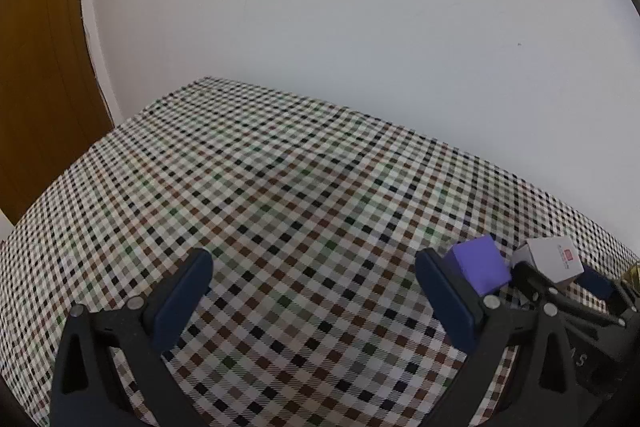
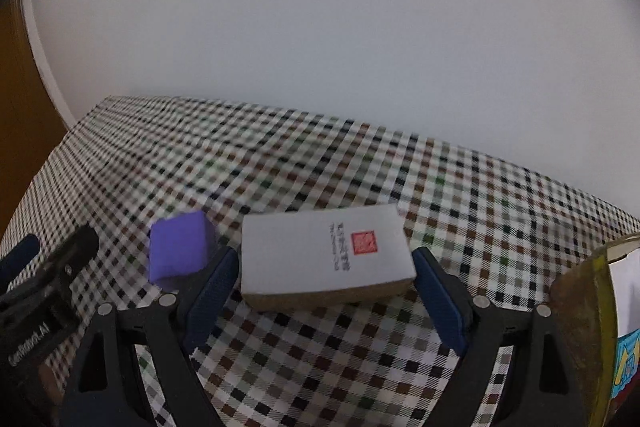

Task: Organize rigid objects
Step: 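Grasp the white card box with the right tool while the left tool grasps the purple cube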

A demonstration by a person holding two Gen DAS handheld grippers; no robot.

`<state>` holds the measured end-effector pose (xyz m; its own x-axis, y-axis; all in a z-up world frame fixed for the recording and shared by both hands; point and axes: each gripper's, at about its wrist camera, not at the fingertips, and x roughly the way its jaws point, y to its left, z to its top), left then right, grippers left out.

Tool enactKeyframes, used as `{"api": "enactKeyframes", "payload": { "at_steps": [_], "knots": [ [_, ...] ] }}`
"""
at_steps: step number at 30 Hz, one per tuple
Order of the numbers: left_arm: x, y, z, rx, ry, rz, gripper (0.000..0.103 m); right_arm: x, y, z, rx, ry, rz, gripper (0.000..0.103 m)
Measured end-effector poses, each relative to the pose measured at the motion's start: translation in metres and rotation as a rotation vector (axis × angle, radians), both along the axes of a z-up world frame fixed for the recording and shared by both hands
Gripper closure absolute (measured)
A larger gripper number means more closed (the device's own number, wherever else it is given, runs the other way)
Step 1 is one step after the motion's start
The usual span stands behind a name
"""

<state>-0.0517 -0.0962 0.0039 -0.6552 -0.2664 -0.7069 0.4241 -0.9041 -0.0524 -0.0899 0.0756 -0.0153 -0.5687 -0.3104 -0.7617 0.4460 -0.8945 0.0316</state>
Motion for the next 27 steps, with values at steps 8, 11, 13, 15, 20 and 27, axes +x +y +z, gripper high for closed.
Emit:
{"api": "enactKeyframes", "payload": {
  "at_steps": [8, 11, 13, 15, 20, 27],
  "knots": [
    [0.005, 0.012, 0.002, 0.029, 0.016, -0.022, 0.001, 0.023, 0.019, 0.019, -0.099, 0.082, -0.042, 0.022],
    [0.004, 0.03, 0.006, 0.023, 0.036, -0.081, 0.001, 0.044, 0.03, 0.03, -0.11, 0.165, -0.136, 0.022],
    [-0.004, 0.04, 0.005, 0.009, 0.031, -0.113, 0.001, 0.059, 0.038, 0.036, -0.104, 0.205, -0.171, 0.022],
    [-0.011, 0.054, 0.005, -0.008, 0.022, -0.132, 0.001, 0.074, 0.049, 0.041, -0.097, 0.241, -0.207, 0.022],
    [-0.042, 0.075, -0.003, 0.014, -0.048, -0.146, 0.006, 0.099, 0.065, 0.044, -0.099, 0.273, -0.24, 0.022],
    [-0.068, 0.086, -0.016, 0.028, -0.142, -0.074, 0.015, 0.1, 0.061, 0.043, -0.098, 0.241, -0.217, 0.022]
  ]
}}
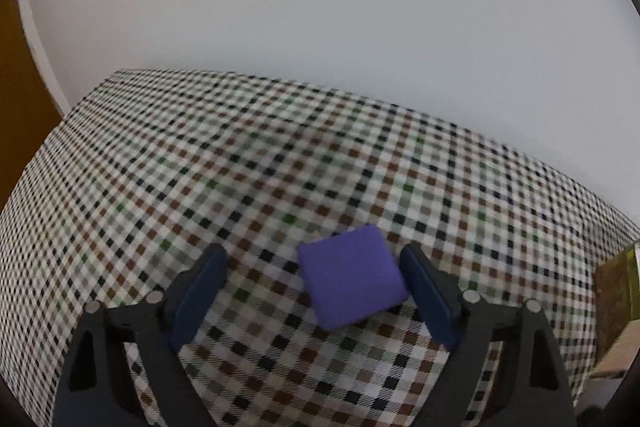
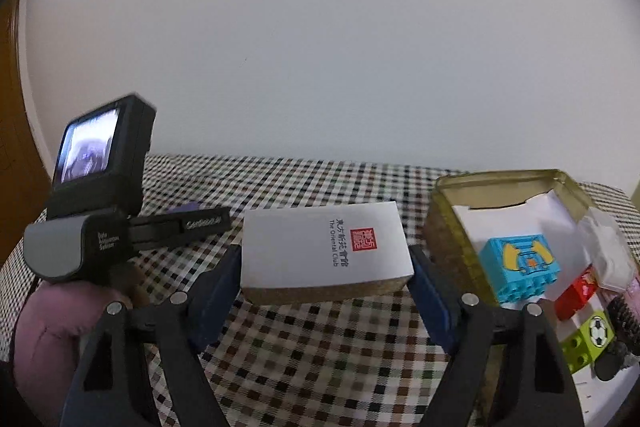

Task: Organize rigid objects
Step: 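Grasp the white card box with the right tool while the left tool grasps the purple cube, then carry the purple cube and white card box over the tin tray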

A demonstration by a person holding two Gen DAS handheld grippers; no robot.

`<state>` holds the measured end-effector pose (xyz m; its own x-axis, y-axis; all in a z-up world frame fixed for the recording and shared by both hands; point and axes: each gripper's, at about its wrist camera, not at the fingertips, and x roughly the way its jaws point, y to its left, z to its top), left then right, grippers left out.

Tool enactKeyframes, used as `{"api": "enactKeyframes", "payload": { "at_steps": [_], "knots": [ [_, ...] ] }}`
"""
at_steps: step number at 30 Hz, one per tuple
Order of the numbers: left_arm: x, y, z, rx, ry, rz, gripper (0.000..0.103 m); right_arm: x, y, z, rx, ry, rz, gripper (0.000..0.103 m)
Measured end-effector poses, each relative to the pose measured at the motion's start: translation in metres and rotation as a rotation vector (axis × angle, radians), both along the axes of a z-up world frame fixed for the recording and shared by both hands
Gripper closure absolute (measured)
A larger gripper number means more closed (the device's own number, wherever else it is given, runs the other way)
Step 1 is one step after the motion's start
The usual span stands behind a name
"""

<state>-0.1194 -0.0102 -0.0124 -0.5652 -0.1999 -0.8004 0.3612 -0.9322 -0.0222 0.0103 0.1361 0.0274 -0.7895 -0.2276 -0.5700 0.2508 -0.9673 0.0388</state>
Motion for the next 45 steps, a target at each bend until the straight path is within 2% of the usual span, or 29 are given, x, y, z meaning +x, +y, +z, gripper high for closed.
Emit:
{"api": "enactKeyframes", "payload": {
  "at_steps": [1, 3, 4, 5, 6, 9, 12, 14, 16, 21, 28, 34, 45],
  "knots": [
    [0.0, 0.0, 0.0, 0.004, 0.002, -0.001, 0.016, 0.0, 0.003, 0.0, -0.001, -0.004, -0.001, 0.022],
    [0.001, -0.001, 0.001, 0.006, 0.011, 0.0, 0.024, 0.0, 0.006, 0.002, -0.005, -0.011, -0.005, 0.022],
    [0.001, -0.001, 0.002, 0.007, 0.018, -0.003, 0.037, 0.004, 0.009, -0.002, -0.004, -0.015, -0.008, 0.022],
    [0.003, -0.001, 0.004, 0.004, 0.029, -0.018, 0.059, 0.003, 0.008, -0.002, -0.003, -0.02, -0.009, 0.022],
    [0.005, -0.002, 0.004, 0.002, 0.034, -0.04, 0.064, 0.0, 0.009, -0.002, -0.003, -0.023, -0.008, 0.022],
    [0.01, -0.008, 0.003, 0.045, 0.055, -0.093, 0.064, -0.002, 0.011, -0.001, -0.013, -0.032, -0.008, 0.022],
    [0.026, -0.022, 0.006, 0.159, 0.111, -0.091, 0.064, -0.003, 0.014, 0.0, -0.031, -0.032, -0.011, 0.022],
    [0.039, -0.025, 0.009, 0.184, 0.151, -0.072, 0.065, -0.004, 0.019, 0.001, -0.049, -0.021, -0.005, 0.022],
    [0.053, -0.02, 0.017, 0.157, 0.197, -0.063, 0.064, -0.006, 0.03, 0.001, -0.061, 0.002, -0.004, 0.022],
    [0.089, 0.01, 0.034, -0.002, 0.328, -0.1, 0.064, 0.001, 0.038, 0.005, -0.039, 0.07, -0.024, 0.022],
    [0.107, 0.027, 0.045, -0.145, 0.414, -0.152, 0.064, 0.022, 0.061, 0.004, -0.025, 0.109, -0.061, 0.021],
    [0.119, 0.036, 0.047, -0.143, 0.437, -0.16, 0.064, 0.035, 0.068, -0.005, -0.033, 0.118, -0.092, 0.022],
    [0.142, 0.053, 0.053, -0.187, 0.484, -0.185, 0.064, 0.054, 0.079, 0.002, -0.002, 0.21, -0.108, 0.021]
  ]
}}
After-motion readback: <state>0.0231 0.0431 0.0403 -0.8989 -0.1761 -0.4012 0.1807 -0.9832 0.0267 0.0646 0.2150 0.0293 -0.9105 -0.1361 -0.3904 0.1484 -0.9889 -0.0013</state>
